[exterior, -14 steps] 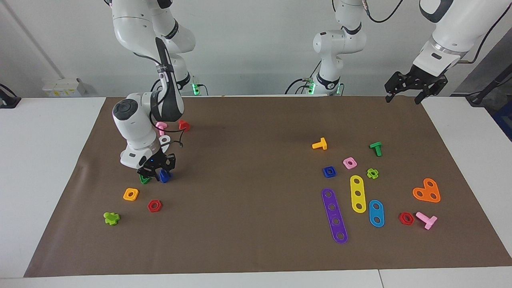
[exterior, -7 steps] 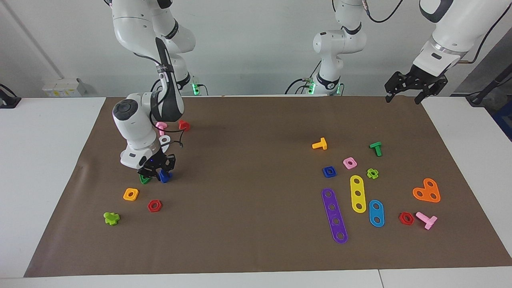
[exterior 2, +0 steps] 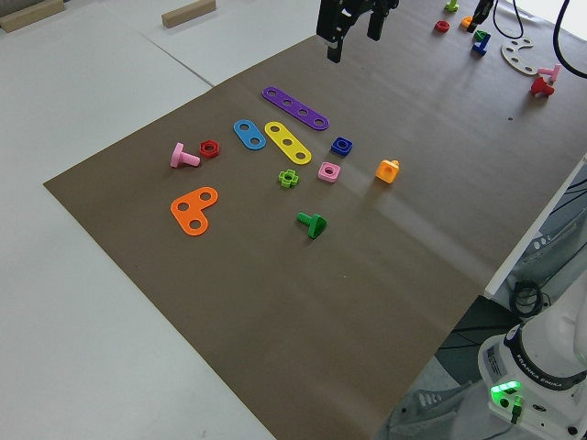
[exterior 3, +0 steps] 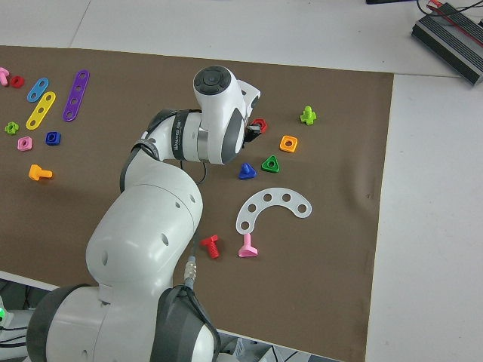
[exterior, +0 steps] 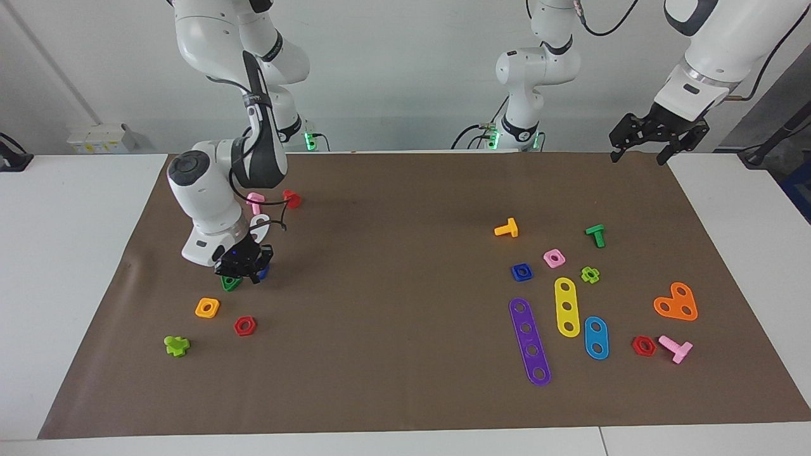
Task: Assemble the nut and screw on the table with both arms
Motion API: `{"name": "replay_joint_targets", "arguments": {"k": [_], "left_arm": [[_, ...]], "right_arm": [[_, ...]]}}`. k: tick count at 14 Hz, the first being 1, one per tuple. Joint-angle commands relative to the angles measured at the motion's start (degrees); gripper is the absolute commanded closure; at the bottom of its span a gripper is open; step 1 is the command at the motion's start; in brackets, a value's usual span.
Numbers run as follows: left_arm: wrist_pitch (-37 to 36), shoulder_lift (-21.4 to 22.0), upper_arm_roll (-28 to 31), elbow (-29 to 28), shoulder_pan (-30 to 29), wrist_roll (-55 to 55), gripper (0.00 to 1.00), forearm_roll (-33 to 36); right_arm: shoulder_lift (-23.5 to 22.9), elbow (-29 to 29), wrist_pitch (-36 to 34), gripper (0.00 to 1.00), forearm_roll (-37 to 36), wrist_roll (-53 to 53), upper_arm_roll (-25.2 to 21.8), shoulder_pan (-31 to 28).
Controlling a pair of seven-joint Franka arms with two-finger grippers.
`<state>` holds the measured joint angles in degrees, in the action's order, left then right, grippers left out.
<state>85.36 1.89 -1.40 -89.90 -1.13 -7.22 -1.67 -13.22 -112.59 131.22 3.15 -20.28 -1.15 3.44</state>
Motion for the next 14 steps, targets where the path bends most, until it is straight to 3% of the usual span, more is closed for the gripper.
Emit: {"name": "replay_joint_targets", "arguments": {"k": [1, 3, 4, 5, 11, 14], "left_arm": [[-0.81, 0.31, -0.36, -0.19, -0.71, -0.16, 0.00, -0.26], [-0.81, 0.31, -0.36, -0.19, -0.71, -0.16, 0.00, -0.26], [-0.72, 0.31, -0.36, -0.19, -0.71, -0.16, 0.00, -0.26], [-0.81, 0.31, -0.36, -0.19, -0.80, -0.16, 0.00, -0.26], [-0.81, 0.31, -0.45, -0.19, -0.71, -0.16, 0.00, -0.26], [-0.72, 0.31, -0.45, -0.19, -0.71, -0.16, 0.00, -0.26]], "right_arm": [[0.30, 1.68, -2.46, 1.00, 0.80, 1.12, 0.27, -0.10], [1.43, -1.12, -1.94, 0.98, 0.80, 0.59, 0.27, -0.18], [2.23, -3.40, -1.50, 0.54, 0.80, 1.11, 0.27, -0.18], [3.19, -5.86, -0.45, 0.46, 0.80, 0.68, 0.27, -0.18], [3.55, -13.17, 6.93, 0.44, 0.72, -2.75, 0.27, -0.71], [3.55, -13.97, 7.73, 0.48, 0.72, -4.85, 0.19, -0.97]]}}
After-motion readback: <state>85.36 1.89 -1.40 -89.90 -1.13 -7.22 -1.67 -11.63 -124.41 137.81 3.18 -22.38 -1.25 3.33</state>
